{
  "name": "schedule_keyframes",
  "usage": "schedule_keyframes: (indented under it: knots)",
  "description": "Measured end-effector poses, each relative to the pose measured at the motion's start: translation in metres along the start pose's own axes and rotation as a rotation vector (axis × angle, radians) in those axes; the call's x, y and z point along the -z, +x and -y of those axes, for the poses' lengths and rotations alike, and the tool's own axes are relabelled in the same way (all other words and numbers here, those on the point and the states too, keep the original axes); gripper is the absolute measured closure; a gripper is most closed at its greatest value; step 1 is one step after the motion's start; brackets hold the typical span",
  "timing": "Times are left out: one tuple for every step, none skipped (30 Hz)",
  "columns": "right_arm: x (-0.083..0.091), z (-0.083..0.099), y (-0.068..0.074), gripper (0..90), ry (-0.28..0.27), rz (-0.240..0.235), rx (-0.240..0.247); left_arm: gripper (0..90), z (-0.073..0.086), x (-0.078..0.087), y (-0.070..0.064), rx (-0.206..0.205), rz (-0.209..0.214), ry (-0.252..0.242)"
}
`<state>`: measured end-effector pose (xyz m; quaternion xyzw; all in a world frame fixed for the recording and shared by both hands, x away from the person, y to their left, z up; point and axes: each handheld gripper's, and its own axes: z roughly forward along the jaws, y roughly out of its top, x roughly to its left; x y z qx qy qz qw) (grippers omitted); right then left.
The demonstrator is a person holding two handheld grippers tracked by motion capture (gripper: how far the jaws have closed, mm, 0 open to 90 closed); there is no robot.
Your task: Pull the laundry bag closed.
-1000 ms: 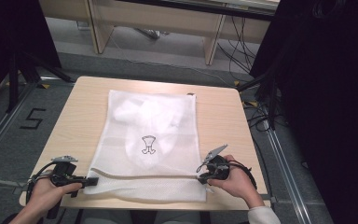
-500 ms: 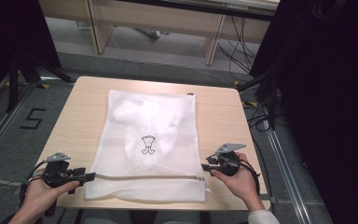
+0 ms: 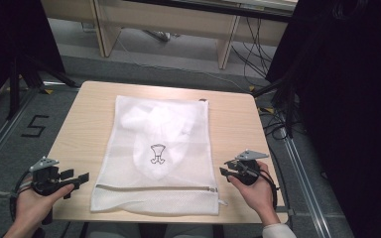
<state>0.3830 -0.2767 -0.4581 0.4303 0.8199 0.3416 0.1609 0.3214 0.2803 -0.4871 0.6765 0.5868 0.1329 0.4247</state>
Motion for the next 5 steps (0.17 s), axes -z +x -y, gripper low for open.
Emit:
schedule_keyframes:
  knots:
    - [0.0000, 0.0000, -0.0002, 59.4, 0.002, 0.000, 0.000, 33.7, 0.0002, -0.0001, -0.0005, 0.004, -0.002, -0.001]
    - [-0.0003, 0.0003, 0.0002, 59.3, -0.006, 0.001, -0.007, 33.9, 0.0003, -0.0005, -0.0005, 0.003, 0.001, 0.000]
    - [-0.0017, 0.0004, 0.0003, 59.2, -0.023, 0.000, -0.009, 34.0, 0.0002, -0.0004, -0.0006, -0.002, 0.001, 0.002]
    - [0.0004, -0.0001, 0.0018, 59.1, 0.008, -0.008, -0.036, 34.3, 0.0000, -0.0006, -0.0004, -0.006, 0.004, 0.005]
    - [0.0003, 0.0000, 0.0017, 59.1, 0.007, -0.007, -0.035, 34.3, 0.0001, -0.0008, -0.0008, -0.008, 0.002, 0.005]
